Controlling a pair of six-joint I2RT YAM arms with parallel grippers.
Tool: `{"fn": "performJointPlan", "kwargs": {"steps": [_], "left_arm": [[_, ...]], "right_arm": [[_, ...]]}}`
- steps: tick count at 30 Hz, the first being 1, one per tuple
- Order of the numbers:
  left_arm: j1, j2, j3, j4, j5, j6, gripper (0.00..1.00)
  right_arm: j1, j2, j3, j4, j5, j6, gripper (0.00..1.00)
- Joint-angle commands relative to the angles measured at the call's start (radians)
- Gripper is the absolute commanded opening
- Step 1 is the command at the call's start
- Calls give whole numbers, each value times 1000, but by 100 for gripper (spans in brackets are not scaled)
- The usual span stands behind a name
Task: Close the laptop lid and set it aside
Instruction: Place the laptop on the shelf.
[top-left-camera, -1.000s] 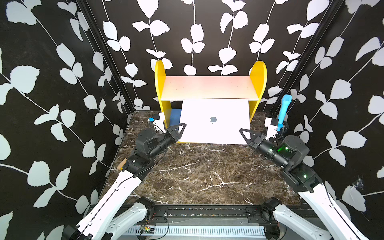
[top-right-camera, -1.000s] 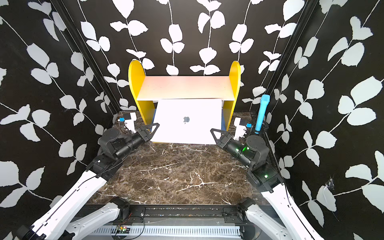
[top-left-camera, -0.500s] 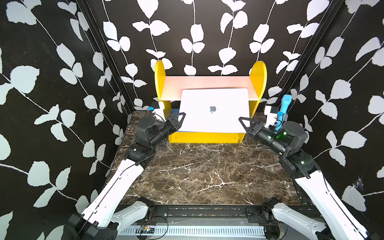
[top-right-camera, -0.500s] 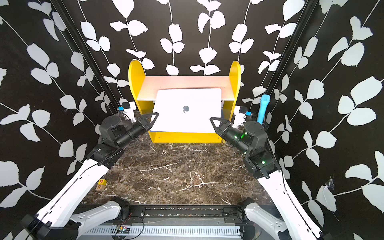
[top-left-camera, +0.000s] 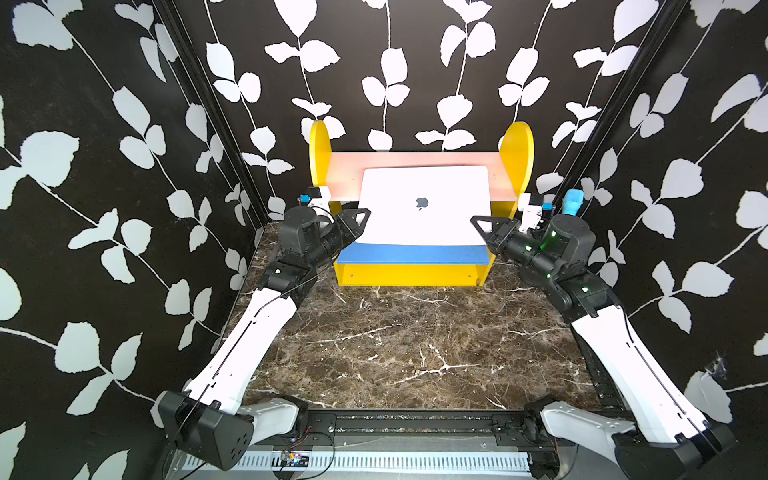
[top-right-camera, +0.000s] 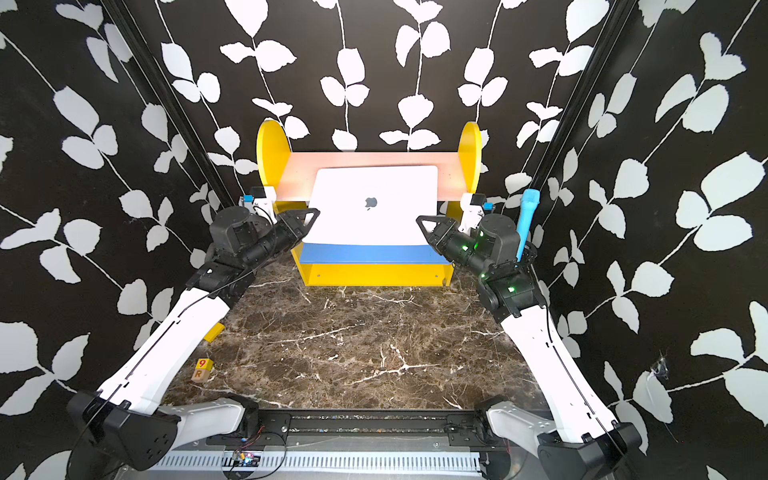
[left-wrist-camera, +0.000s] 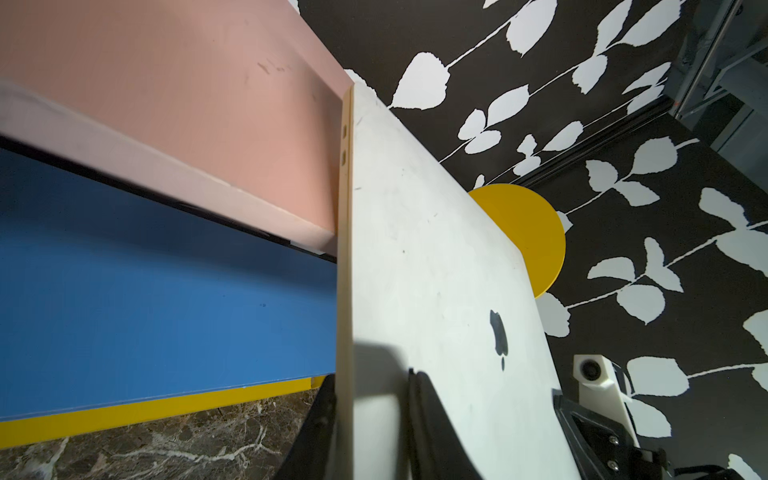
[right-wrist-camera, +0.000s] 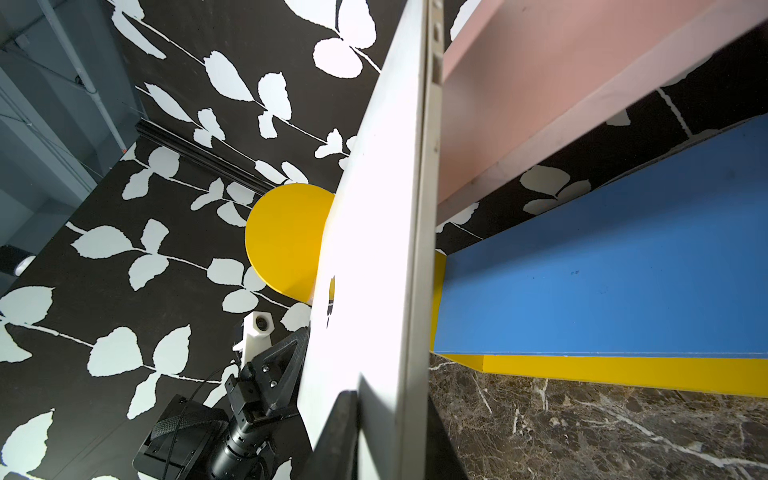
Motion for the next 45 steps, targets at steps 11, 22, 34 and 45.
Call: {"fn": "performJointPlan", "kwargs": {"steps": [11,22,34,45], "left_arm": [[-70,114,215,90,204,69,26],[-55,198,334,51,201,75,32],[-49,255,454,19,207,64,33],[-45,317,600,-29,206,48,33]], "right_arm": [[15,169,123,19,-245,-100,13],[-5,263,229,-4,-263,-71,19],[-21,319,276,7,-276,-28,22],[-23,351,317,20,-276,11,22]]}}
